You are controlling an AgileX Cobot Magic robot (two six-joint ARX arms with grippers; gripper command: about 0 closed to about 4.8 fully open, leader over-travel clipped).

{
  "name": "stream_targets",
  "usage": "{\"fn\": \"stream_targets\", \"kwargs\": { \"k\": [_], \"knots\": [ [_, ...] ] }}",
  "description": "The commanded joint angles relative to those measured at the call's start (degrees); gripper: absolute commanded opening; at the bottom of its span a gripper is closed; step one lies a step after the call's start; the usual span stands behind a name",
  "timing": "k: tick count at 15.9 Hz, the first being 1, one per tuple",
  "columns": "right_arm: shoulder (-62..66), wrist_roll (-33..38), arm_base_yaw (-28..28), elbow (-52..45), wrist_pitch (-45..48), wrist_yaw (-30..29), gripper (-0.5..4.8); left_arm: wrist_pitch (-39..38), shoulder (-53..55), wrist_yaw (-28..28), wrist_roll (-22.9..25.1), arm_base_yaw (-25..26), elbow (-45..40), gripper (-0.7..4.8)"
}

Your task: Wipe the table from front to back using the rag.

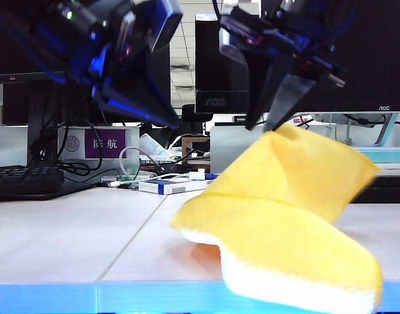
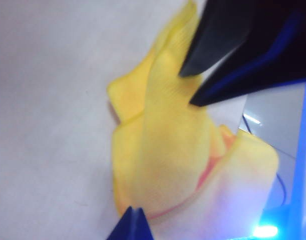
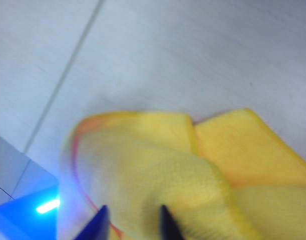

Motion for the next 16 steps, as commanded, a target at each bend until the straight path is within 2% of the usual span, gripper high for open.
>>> {"fn": "stream_targets", "kwargs": {
  "k": [1, 2, 3, 4, 5, 6, 7, 8, 10, 16],
  "knots": [
    [-0.6, -0.6, 0.1, 0.3, 2.8, -0.4, -0.01, 3.6, 0.5, 2.4, -0.5, 0.0, -0.2, 1.06],
    [-0.7, -0.5, 0.1, 0.3, 3.8, -0.4, 0.01, 4.5, 0.8, 3.2, -0.5, 0.0, -0.2, 1.74],
    [-0.9, -0.2, 0.0, 0.3, 4.3, -0.4, 0.34, 5.4, 1.1, 3.8, -0.5, -0.1, -0.2, 1.88],
    [-1.0, 0.5, 0.0, 0.4, 4.8, -0.4, 1.39, 6.4, 1.3, 4.9, -0.5, -0.1, -0.3, 1.89],
    [-1.2, 0.7, 0.0, 0.4, 5.2, -0.5, 2.16, 7.1, 1.6, 5.8, -0.5, -0.1, -0.3, 2.09],
    [-1.4, 0.6, 0.0, 0.3, 5.5, -1.1, 2.03, 7.8, 1.8, 6.4, -0.5, -0.1, -0.3, 2.67],
    [-1.4, 0.6, 0.0, 0.3, 6.0, -2.1, 1.01, 8.3, 2.1, 6.4, -0.4, -0.1, -0.3, 3.03],
    [-1.6, 0.6, 0.0, 0.3, 6.5, -3.3, -0.16, 8.8, 2.2, 6.8, -0.5, -0.1, -0.3, 3.04],
    [-1.9, 0.6, -0.2, 0.4, 7.8, -5.3, -0.01, 10.3, 3.2, 7.3, -0.5, -0.2, -0.3, 3.04],
    [-3.8, 0.6, -0.8, 0.9, 9.0, -6.8, -0.02, 13.4, 6.1, 8.4, -0.5, -1.5, -0.3, 2.93]
  ]
}}
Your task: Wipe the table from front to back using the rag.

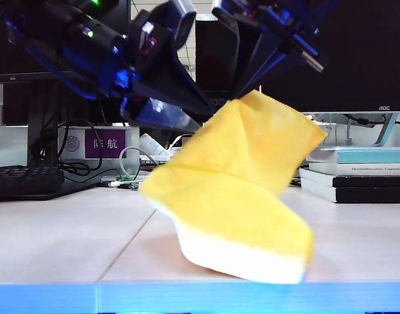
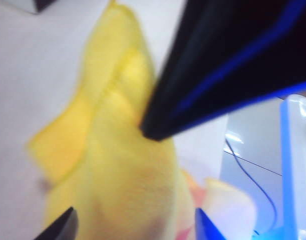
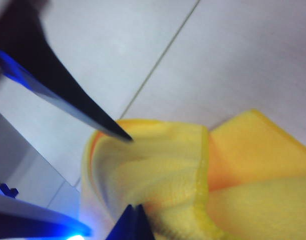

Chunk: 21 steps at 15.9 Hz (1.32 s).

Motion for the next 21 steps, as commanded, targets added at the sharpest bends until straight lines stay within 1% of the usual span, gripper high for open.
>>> {"fn": "stream_targets", "kwargs": {
  "k": [1, 3, 4, 7, 9, 10, 11, 12, 13, 14, 16, 18, 19, 20, 21],
  "knots": [
    [-1.3, 0.0, -0.3, 0.7, 1.2, -0.4, -0.01, 3.0, 1.3, 0.7, 0.0, -0.9, 0.1, 2.14],
    [-1.7, 0.1, -0.3, 0.8, 1.2, -0.3, -0.01, 3.4, 1.9, 0.7, 0.0, -0.9, 0.1, -0.17],
    [-2.3, 0.1, -0.6, 0.8, 1.0, -0.4, -0.02, 3.4, 2.3, 0.5, 0.0, -0.9, 0.1, -0.06],
    [-4.4, 0.4, -1.1, 2.4, 0.7, 0.1, -0.01, 3.1, 2.8, -2.5, 0.1, -0.8, 0.1, -0.06],
    [-5.5, 0.4, -2.2, 4.5, 0.8, 0.5, 0.00, 3.7, 3.0, -2.5, 0.0, -0.9, 0.1, -0.06],
    [-5.6, 0.4, -2.2, 5.4, 0.9, 1.4, 0.04, 4.3, 3.0, -2.5, 0.0, -0.9, 0.1, 0.05],
    [-5.7, 0.3, -2.3, 5.7, 1.0, 1.7, 0.36, 5.2, 3.0, -2.5, -0.8, -0.9, 0.1, 0.75],
    [-5.7, 0.3, -2.4, 5.7, 1.1, 2.2, 0.74, 6.6, 3.0, -2.6, -3.0, -0.9, 0.1, 2.38],
    [-5.7, 0.3, -2.5, 5.7, 0.7, 2.8, 1.00, 8.0, 3.0, -3.0, -5.2, -0.9, 0.1, 4.44],
    [-5.6, 0.2, -2.5, 5.7, 0.4, 2.9, 1.04, 9.0, 3.0, -3.5, -6.8, -0.9, 0.1, 4.79],
    [-5.7, 0.2, -2.5, 5.7, 0.3, 3.9, 1.04, 10.6, 2.9, -3.5, -8.5, -0.9, 0.1, 4.79],
    [-5.7, 0.2, -2.6, 5.7, -0.4, 8.1, 1.00, 11.7, 2.9, -3.5, -8.8, -0.9, 0.2, 4.79],
    [-5.7, 0.1, -2.6, 5.7, -1.2, 10.6, 0.35, 11.6, 2.5, -3.7, -8.9, -0.9, 0.5, 4.79],
    [-5.7, -0.1, -2.6, 5.7, -1.3, 11.1, -0.10, 11.5, 2.3, -3.7, -8.9, -0.9, 0.8, 4.79],
    [-6.0, 0.0, -2.7, 5.7, -1.0, 11.3, -0.04, 11.2, 1.5, -3.7, -8.8, -0.9, 1.4, 2.56]
  ]
}}
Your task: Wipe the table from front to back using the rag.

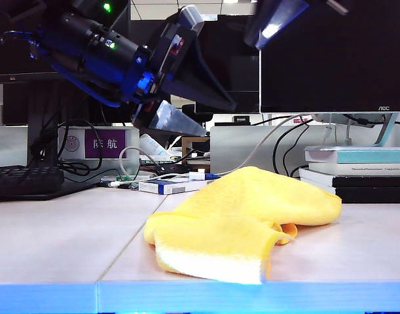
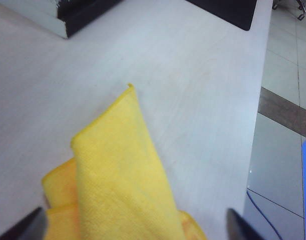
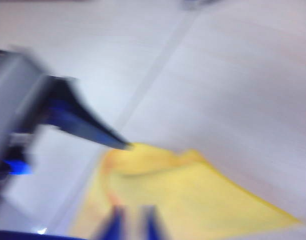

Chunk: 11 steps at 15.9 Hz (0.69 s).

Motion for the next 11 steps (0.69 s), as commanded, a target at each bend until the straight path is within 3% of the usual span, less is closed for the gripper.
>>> {"fn": "stream_targets", "kwargs": {
  "k": [1, 3, 7, 11],
  "knots": [
    [-0.9, -0.4, -0.1, 0.2, 0.4, 2.5, -0.04, 0.0, -2.3, -0.2, 0.0, -0.1, 1.6, 0.41],
    [-2.2, -2.3, -0.1, -0.1, 1.6, 5.7, -0.05, -0.1, -5.7, -3.8, 0.0, -0.1, 1.8, -0.06],
    [-8.0, -4.1, 0.0, -6.2, 11.6, 7.0, -0.04, -0.4, -16.0, -11.7, -0.5, -0.1, 1.8, -0.06],
    [-17.7, -6.2, 0.0, -21.5, 26.1, 7.0, -0.05, -5.9, -31.3, -18.7, -1.6, 0.0, 1.8, -0.06]
  ]
}}
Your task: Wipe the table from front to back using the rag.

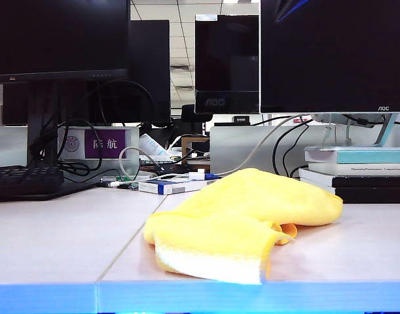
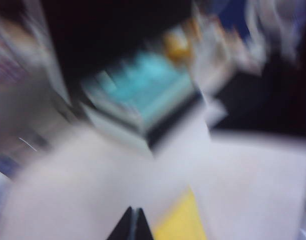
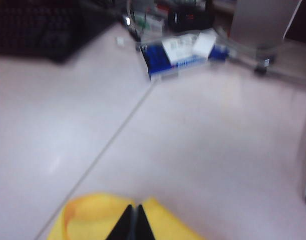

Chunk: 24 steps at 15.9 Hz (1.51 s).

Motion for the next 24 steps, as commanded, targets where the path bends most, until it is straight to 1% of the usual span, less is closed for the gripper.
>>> {"fn": "stream_targets", "kwargs": {
  "k": [1, 3, 5, 7, 8, 9, 10, 12, 14, 16, 17, 18, 19, 21, 22, 23, 24],
  "knots": [
    [-5.9, -0.6, 0.0, -10.3, 9.9, 0.1, -0.05, -6.6, -9.9, -4.6, -1.0, -0.1, 0.3, -0.06],
    [-9.6, -0.6, 0.0, -17.3, 13.3, 0.1, -0.04, -15.3, -18.0, -8.6, -1.2, 0.0, 0.3, -0.06],
    [-14.9, 1.0, 0.0, -27.2, 19.6, -0.7, -0.05, -27.6, -27.9, -15.2, 0.9, 0.0, -0.2, -0.06],
    [-19.1, 1.0, 0.0, -34.3, 23.9, -0.7, -0.05, -35.5, -36.2, -17.8, 1.5, 0.0, -3.7, -0.06],
    [-20.3, 1.4, 0.0, -36.7, 24.4, -0.3, -0.05, -36.8, -39.8, -17.7, 0.6, -0.1, -6.5, -0.06],
    [-21.5, 2.3, 0.0, -39.5, 24.3, 0.3, -0.05, -36.6, -44.5, -17.6, -3.2, -0.1, -11.9, -0.06],
    [-22.2, 2.4, 0.0, -40.9, 24.3, 0.3, -0.05, -36.3, -46.4, -17.5, -4.2, -0.1, -14.8, -0.06],
    [-23.3, 2.9, 0.0, -43.8, 24.3, 1.0, -0.05, -33.6, -52.1, -17.3, -4.4, -0.1, -23.3, -0.06],
    [-23.5, 3.8, 0.0, -45.7, 23.5, 1.4, -0.05, -30.3, -54.6, -17.3, -4.5, -0.1, -29.8, -0.06],
    [-23.4, 3.7, 0.0, -46.6, 22.3, 1.8, 0.00, -29.1, -54.9, -17.3, -4.5, -0.1, -33.7, -0.06],
    [-23.4, 3.9, 0.0, -46.8, 20.6, 1.5, 0.00, -25.8, -54.9, -17.3, -4.4, -0.1, -36.4, -0.06],
    [-23.4, 6.2, 0.0, -46.8, 19.3, 1.2, 0.00, -22.3, -54.9, -17.7, -5.8, -0.1, -38.0, -0.06],
    [-23.4, 6.9, 0.0, -46.8, 19.0, 1.1, 0.00, -20.1, -54.7, -18.2, -6.1, -0.1, -38.9, -0.06],
    [-23.3, 6.9, 0.0, -46.8, 18.8, 1.4, 0.00, -17.1, -54.7, -20.0, -6.2, -0.1, -41.3, -0.06],
    [-23.3, 6.9, 0.0, -46.8, 18.8, 1.6, 0.00, -14.3, -54.7, -20.4, -6.2, -0.1, -45.0, -0.06],
    [-23.3, 6.9, 0.0, -46.8, 18.8, 1.5, 0.00, -12.8, -54.7, -20.3, -6.2, -0.1, -46.3, -0.06],
    [-23.3, 6.9, 0.0, -46.8, 18.8, 1.5, 0.00, -9.6, -54.7, -20.3, -6.2, -0.1, -48.6, -0.06]
  ]
}}
